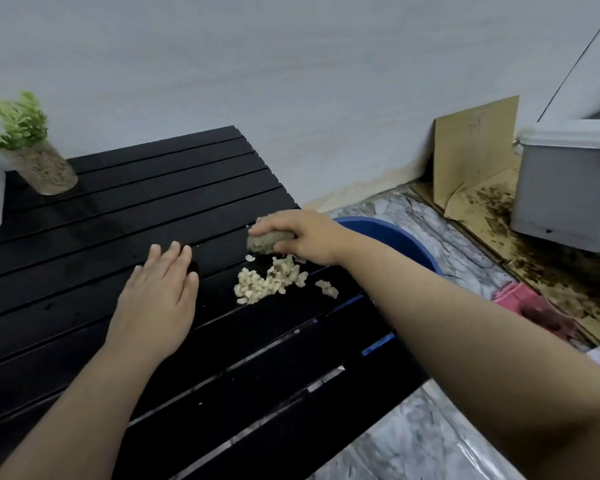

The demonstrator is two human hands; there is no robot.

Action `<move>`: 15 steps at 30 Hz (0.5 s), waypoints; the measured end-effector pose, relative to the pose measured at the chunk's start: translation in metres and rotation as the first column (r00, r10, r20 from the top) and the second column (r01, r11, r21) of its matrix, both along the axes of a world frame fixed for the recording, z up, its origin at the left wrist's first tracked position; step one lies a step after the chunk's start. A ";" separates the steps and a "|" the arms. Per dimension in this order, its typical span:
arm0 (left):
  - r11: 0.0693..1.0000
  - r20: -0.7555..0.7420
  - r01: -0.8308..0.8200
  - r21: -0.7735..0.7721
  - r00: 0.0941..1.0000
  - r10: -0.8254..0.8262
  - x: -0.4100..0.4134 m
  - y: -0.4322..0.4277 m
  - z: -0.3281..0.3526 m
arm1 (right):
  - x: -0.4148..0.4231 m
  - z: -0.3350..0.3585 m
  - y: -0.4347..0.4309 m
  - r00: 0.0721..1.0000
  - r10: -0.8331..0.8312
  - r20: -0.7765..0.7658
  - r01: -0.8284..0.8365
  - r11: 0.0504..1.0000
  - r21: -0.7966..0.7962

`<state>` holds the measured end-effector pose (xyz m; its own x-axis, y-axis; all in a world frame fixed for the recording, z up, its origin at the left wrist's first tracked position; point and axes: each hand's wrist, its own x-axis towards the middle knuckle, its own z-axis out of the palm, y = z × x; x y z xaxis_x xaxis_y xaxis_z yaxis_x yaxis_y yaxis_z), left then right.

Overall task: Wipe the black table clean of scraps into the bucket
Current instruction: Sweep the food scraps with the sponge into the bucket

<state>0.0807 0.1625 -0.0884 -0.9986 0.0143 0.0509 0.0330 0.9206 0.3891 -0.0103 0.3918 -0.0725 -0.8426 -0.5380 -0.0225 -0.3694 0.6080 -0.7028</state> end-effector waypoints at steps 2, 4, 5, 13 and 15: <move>0.999 0.033 0.017 -0.042 0.999 -0.015 0.008 0.001 -0.007 | 0.013 0.009 0.019 0.983 0.099 0.153 -0.099 0.995 -0.009; 0.998 0.035 0.019 -0.061 0.999 -0.017 0.013 0.004 -0.013 | 0.025 0.017 0.037 0.968 0.089 0.236 -0.070 0.994 -0.089; 0.998 0.030 0.013 -0.067 0.999 -0.011 0.013 0.005 -0.015 | 0.029 0.022 0.044 0.967 0.042 0.251 0.002 0.984 -0.175; 0.994 0.013 0.006 -0.108 1.000 -0.005 0.010 0.005 -0.019 | 0.122 0.030 0.077 0.932 -0.358 -0.060 0.332 0.907 -0.258; 0.994 0.011 0.004 -0.113 1.000 -0.003 0.009 0.005 -0.019 | 0.160 0.018 0.076 0.964 -0.249 -0.089 0.226 0.952 -0.208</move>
